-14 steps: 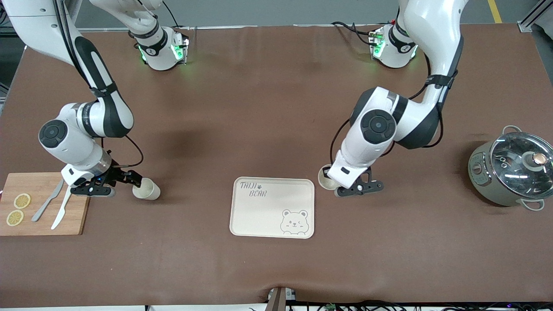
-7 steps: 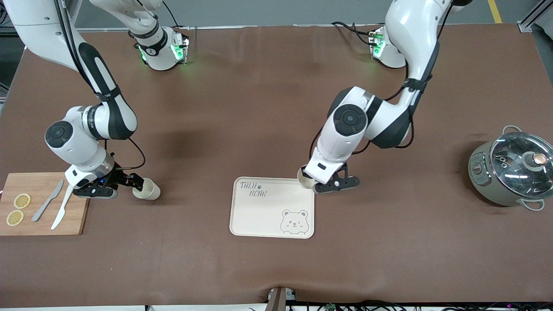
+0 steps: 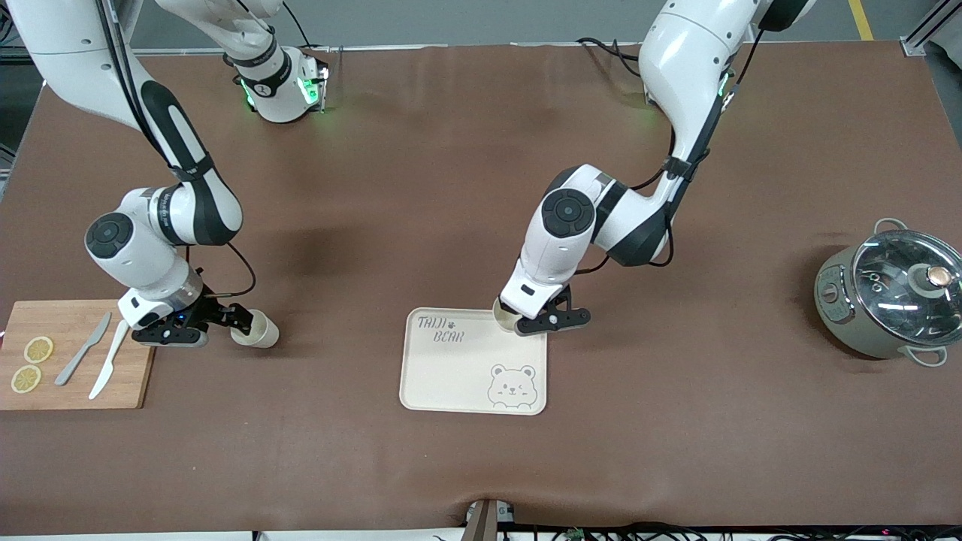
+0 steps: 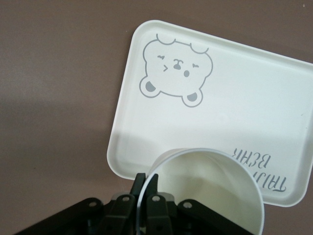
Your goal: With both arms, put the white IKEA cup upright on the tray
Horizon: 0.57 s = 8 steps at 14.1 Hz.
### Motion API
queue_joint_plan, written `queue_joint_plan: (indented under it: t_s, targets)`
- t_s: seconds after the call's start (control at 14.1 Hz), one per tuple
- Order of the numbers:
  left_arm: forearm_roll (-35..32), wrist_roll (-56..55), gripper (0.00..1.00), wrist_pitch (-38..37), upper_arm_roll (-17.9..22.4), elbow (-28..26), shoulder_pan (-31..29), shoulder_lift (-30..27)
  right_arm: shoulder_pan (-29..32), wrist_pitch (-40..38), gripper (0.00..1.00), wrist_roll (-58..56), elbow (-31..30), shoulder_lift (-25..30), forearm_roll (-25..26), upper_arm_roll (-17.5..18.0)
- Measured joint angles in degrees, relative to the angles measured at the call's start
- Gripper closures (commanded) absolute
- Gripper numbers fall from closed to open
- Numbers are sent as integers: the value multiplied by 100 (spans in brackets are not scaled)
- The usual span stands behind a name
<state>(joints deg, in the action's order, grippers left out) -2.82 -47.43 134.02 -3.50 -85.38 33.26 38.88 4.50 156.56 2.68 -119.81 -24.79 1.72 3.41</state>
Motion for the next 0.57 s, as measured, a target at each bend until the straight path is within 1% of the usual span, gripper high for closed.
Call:
queue_joint_plan:
  t_s: [0.14,0.57]
  targets:
    - [-27,0,100,114,10,4,0,67,0,163,0,0,-65,-42,0,1]
    - [-159,0,100,540,48,10,0,337,-3,303,0,0,-83,-122,0,6]
